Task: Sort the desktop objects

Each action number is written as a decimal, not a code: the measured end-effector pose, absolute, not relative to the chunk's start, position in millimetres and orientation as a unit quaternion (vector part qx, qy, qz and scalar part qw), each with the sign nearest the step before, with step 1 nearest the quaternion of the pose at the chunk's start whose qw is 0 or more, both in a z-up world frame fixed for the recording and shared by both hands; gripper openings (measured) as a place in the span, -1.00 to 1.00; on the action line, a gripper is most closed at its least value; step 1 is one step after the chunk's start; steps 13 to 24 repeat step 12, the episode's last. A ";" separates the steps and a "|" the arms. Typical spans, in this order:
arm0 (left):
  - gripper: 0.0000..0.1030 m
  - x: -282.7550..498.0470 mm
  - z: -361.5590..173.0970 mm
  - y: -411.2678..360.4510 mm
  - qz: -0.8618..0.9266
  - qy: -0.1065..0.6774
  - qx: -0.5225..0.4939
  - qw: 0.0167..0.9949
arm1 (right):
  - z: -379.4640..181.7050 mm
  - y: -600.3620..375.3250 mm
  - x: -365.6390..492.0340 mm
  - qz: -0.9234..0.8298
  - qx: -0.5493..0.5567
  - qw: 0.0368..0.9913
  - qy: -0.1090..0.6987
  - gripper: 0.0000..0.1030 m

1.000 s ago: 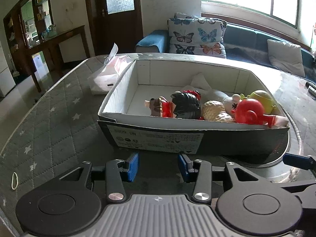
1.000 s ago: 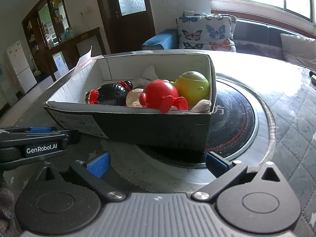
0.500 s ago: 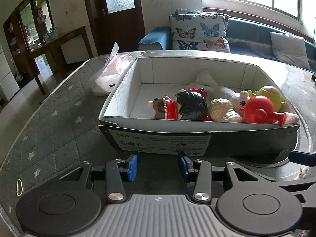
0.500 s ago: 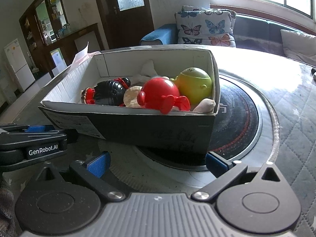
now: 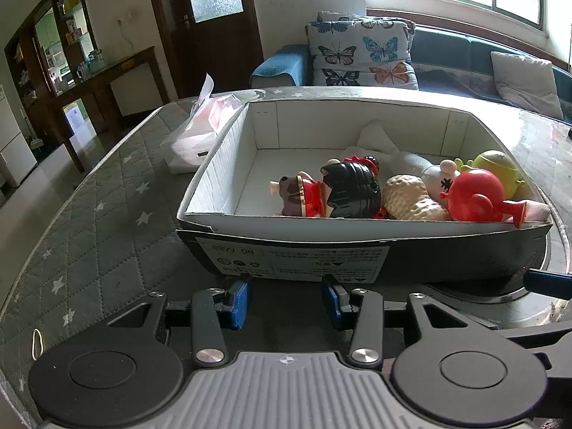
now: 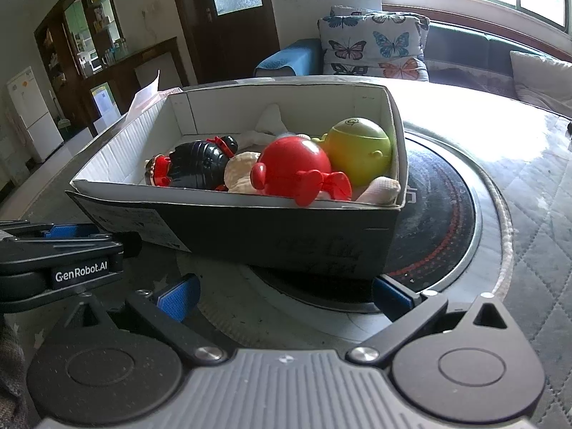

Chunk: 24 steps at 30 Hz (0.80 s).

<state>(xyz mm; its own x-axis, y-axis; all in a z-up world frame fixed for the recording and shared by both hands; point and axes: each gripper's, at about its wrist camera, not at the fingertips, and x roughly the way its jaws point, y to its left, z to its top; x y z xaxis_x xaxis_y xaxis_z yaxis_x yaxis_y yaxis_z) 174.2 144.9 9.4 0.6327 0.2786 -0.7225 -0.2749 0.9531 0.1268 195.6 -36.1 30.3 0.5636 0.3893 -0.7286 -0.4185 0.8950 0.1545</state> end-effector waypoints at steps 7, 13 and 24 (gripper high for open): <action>-0.20 174.7 11.1 145.4 0.150 0.398 -0.002 0.905 | 31.4 -35.8 196.1 0.229 -0.018 0.884 0.406 1.00; -0.27 174.4 11.7 142.9 0.149 0.394 0.005 0.907 | 32.8 -35.9 195.8 0.229 -0.017 0.885 0.404 1.00; -0.27 174.4 11.7 142.9 0.149 0.394 0.005 0.907 | 32.8 -35.9 195.8 0.229 -0.017 0.885 0.404 1.00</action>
